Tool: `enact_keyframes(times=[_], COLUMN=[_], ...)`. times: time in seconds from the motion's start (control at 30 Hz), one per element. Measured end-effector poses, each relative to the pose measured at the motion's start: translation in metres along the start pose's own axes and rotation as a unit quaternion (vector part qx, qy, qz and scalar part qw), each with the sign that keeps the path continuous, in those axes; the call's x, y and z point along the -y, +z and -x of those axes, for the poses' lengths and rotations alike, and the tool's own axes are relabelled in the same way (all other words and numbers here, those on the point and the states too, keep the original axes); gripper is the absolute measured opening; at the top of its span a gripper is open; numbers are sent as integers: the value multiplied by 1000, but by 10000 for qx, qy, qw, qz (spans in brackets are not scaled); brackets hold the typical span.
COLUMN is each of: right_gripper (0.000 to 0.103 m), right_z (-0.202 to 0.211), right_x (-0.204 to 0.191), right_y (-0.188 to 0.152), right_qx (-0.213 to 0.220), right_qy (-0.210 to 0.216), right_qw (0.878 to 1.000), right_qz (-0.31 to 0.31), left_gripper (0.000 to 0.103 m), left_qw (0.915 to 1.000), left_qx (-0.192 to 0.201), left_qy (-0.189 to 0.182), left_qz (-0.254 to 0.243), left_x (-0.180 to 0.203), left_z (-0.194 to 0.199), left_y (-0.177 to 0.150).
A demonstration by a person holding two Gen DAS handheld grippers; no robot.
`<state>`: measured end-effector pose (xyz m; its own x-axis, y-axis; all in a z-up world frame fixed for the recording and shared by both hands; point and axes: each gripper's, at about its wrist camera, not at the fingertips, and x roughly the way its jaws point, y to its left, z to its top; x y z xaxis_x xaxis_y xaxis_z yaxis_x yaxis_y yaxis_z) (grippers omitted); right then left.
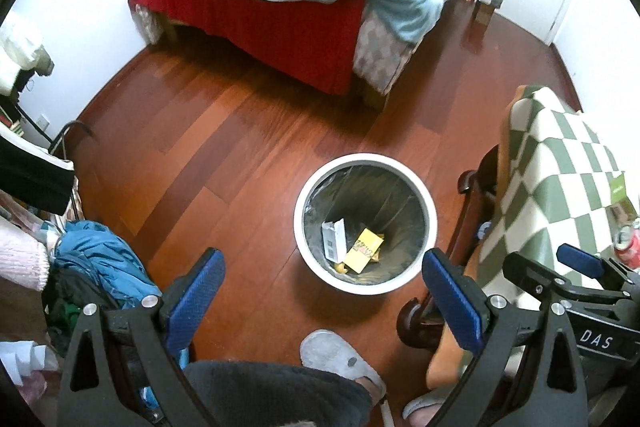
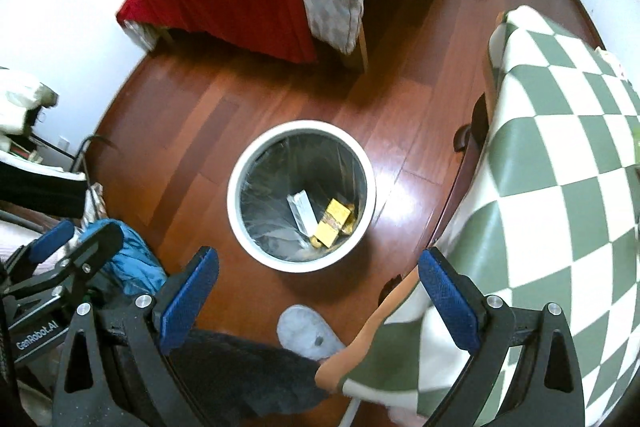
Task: Collect trash
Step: 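Move both tools back from the bin to the table, then grasp the milk carton with the right tool while the left tool grasps the red can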
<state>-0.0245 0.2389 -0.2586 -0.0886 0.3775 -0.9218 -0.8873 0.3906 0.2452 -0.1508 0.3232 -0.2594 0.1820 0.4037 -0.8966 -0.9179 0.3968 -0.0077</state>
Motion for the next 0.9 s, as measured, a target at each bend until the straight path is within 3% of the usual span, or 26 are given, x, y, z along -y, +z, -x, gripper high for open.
enact_keyframes(times=[0.2,0.3,0.4,0.67,0.8,0.9], right_gripper=[101,101,101,101,101,101], right_z=[68,104,127,161,171,170], right_x=[19,50,89,273,388,445], right_y=[-15,-29,-43,-97,-121,-131], right_qx=[460,699,820,681,411,267], right_qy=[496,657,549,-649,-1413,-1542], right_qw=[9970,9928,9898,9709,9456,9314], right_qz=[-367,-711,-1024,-2201,-2901,-3287], left_gripper=[101,101,101,101,101,101], left_qw=[9992,9982,9970,9852,9806,9775], left_qx=[346,525,534,50,-121,-260], left_qy=[111,-73,-254,-822,-856,-889], left_qz=[-153,-273,-501,-1503,-1761,-1897], left_x=[25,48,89,257,342,386], left_z=[53,68,65,7,-16,-30], left_y=[-4,-8,-15,-44,-62,-71])
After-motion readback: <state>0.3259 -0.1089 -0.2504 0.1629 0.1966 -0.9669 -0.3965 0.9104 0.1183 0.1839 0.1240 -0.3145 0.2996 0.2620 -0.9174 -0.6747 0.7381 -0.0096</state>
